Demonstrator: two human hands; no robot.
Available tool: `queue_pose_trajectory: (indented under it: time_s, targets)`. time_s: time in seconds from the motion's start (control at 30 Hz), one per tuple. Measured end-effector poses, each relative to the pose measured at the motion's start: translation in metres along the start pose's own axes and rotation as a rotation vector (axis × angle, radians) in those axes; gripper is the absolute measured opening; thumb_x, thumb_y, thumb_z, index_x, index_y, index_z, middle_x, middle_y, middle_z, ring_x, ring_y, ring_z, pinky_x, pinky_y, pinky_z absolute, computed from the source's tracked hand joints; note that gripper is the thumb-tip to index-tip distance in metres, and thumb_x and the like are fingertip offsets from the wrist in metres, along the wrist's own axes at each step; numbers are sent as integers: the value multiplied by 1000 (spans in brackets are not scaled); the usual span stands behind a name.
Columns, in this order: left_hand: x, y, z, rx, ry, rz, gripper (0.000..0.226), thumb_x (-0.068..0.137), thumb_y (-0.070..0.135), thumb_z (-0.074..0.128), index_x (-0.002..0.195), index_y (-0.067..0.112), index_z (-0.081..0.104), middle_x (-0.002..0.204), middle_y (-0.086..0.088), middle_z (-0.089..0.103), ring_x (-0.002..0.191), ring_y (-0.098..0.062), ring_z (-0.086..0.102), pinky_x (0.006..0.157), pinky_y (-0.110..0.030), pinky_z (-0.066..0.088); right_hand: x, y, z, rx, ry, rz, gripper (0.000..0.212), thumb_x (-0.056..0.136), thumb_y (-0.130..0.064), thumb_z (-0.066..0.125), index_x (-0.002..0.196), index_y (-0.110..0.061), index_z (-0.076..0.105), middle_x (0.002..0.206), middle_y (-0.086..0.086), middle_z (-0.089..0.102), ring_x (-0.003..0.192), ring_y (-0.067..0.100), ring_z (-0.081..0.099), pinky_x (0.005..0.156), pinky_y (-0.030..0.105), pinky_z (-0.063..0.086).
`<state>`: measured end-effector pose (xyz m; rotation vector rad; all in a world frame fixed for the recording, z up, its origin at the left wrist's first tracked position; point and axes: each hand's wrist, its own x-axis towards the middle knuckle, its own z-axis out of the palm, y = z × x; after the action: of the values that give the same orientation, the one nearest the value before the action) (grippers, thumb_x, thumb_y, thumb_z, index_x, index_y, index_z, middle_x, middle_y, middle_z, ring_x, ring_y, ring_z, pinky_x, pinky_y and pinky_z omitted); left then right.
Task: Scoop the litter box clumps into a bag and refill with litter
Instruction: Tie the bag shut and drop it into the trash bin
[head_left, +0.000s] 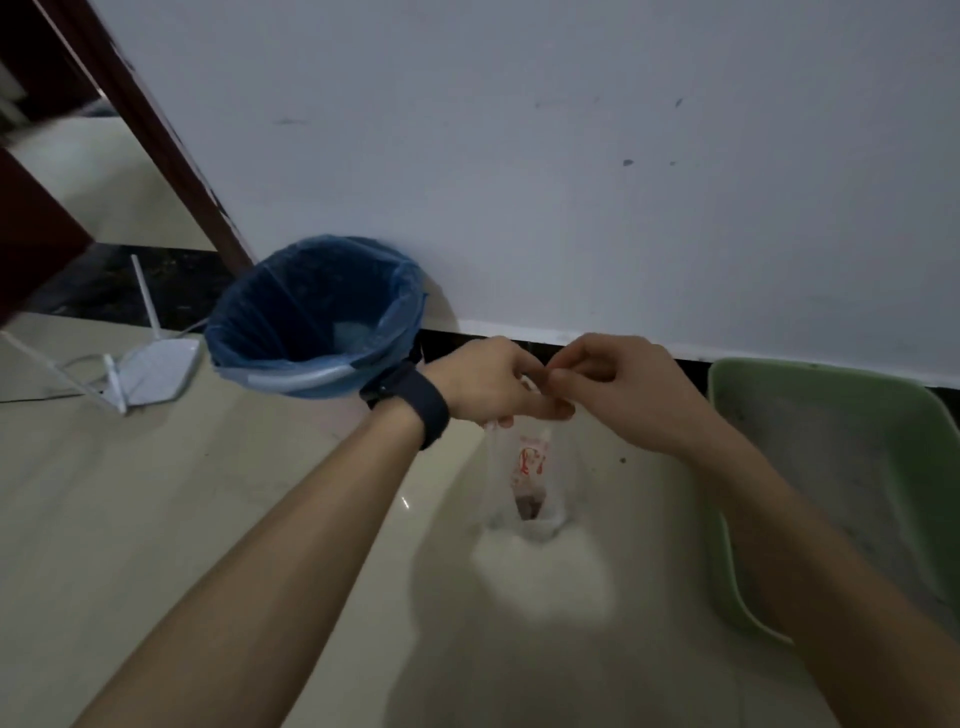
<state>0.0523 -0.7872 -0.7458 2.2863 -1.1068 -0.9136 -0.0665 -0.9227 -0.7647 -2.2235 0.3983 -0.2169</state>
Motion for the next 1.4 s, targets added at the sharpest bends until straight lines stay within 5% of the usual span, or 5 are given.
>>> queue_pose_trajectory:
  time_s: [0.3, 0.5, 0.83, 1.2, 1.4]
  targets:
    - [18, -23, 13, -131, 205, 22, 16, 89, 36, 67, 95, 24, 76, 77, 17, 64, 60, 7, 58, 50, -11, 43, -21, 62, 62, 418, -42, 101, 29, 103, -41, 36, 117, -40, 62, 112, -31, 60, 101, -16, 55, 77, 0, 40]
    - [23, -33, -5, -324, 310, -58, 8, 91, 27, 64, 98, 23, 66, 75, 4, 69, 56, -8, 60, 52, -19, 48, -13, 69, 113, 260, 192, 100, 27, 102, -36, 39, 84, -19, 49, 71, 3, 60, 55, 16, 53, 51, 35, 45]
    - [37, -37, 4, 342, 101, -111, 47, 83, 58, 65, 88, 11, 68, 82, -4, 71, 71, -16, 64, 63, -31, 52, 13, 60, 124, 322, 265, 201, 32, 103, -32, 39, 80, -20, 57, 67, -5, 59, 56, 2, 51, 53, 18, 38]
    - [28, -60, -21, -61, 177, -35, 21, 93, 44, 59, 83, 29, 71, 66, 9, 68, 65, 1, 59, 66, -21, 44, 8, 82, 135, 337, 384, 301, 25, 103, -39, 36, 100, -33, 60, 72, -7, 62, 61, 2, 58, 57, 20, 46]
    - [27, -29, -23, -145, -14, 43, 17, 96, 16, 52, 104, 23, 65, 66, 0, 72, 60, -9, 60, 59, -19, 46, 14, 59, 131, 389, -82, 158, 28, 92, -20, 48, 67, -24, 58, 62, -6, 56, 66, 15, 58, 66, 27, 42]
